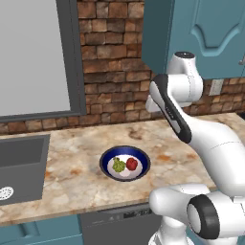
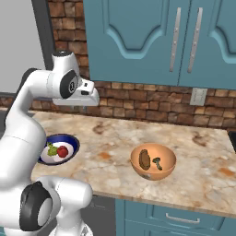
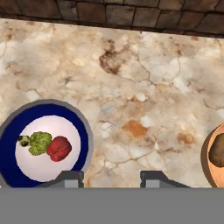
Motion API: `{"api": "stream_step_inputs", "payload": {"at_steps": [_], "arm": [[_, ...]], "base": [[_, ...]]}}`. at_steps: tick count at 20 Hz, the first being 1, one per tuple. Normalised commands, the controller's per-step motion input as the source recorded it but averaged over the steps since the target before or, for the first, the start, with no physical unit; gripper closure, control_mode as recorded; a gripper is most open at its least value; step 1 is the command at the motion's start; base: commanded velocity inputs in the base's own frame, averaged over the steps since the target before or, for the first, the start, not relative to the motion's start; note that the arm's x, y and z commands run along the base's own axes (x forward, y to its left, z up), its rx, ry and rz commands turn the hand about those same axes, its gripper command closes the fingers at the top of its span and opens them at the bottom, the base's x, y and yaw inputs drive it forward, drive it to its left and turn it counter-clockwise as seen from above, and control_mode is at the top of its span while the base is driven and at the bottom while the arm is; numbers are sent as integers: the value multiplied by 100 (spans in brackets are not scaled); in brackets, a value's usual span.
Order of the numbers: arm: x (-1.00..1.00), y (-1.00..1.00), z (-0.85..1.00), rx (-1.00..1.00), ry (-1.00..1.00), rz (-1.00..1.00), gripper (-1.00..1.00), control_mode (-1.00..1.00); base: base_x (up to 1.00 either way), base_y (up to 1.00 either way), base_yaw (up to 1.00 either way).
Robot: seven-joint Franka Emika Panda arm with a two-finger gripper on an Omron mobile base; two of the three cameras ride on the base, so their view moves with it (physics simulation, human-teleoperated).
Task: Place the bowl containing the bell pepper and broccoli in the microwave. Close the microwave door and press the start button to microwave the meal.
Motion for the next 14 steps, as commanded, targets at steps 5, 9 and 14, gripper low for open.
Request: {"api": "stream_step_inputs", "payload": {"at_steps": [5, 9, 14], "arm": [[-18, 0, -6, 0, 0, 0, -100, -100], [-57, 6, -44, 0, -10, -1, -100, -100], [-52, 10, -55, 8, -12, -3, -100, -100]], "base": [[0, 0, 0], [0, 0, 0], [0, 0, 0]]}}
